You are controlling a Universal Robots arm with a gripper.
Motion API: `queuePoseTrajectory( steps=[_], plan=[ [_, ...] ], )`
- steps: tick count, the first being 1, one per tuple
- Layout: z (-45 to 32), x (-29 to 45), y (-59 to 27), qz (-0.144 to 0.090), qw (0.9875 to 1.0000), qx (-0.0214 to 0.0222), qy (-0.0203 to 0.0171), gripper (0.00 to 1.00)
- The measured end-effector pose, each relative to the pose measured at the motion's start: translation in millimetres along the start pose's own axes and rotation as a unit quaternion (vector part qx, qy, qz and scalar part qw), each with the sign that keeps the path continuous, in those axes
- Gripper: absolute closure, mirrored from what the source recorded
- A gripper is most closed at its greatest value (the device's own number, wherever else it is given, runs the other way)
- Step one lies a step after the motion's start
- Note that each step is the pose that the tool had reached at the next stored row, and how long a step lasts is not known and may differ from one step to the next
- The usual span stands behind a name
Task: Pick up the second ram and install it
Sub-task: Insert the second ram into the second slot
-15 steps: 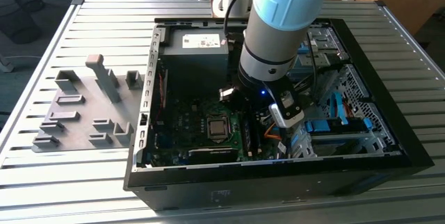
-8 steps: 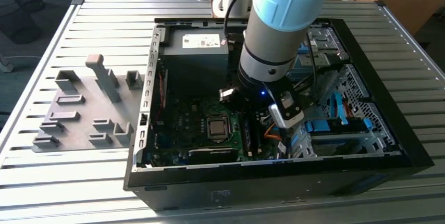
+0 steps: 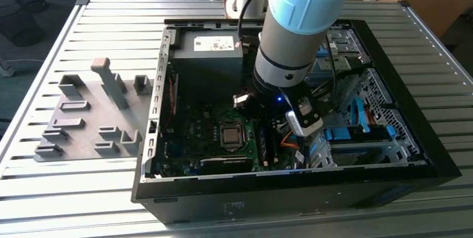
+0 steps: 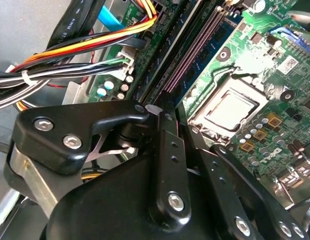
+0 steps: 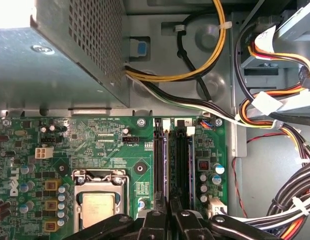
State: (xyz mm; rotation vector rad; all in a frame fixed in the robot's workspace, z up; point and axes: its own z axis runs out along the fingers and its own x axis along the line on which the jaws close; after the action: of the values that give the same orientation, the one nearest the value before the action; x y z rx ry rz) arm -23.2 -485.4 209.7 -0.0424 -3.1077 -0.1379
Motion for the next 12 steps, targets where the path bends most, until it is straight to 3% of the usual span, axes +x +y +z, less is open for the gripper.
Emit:
queuePoseTrajectory(
  steps=[3, 12],
  plan=[
    [-1.6, -0.1, 0.6, 0.000, 1.0000, -0.0022, -0.0004, 0.86],
    [-3.9, -0.1, -0.9, 0.001, 1.0000, -0.0009, -0.0001, 0.86]
  ],
)
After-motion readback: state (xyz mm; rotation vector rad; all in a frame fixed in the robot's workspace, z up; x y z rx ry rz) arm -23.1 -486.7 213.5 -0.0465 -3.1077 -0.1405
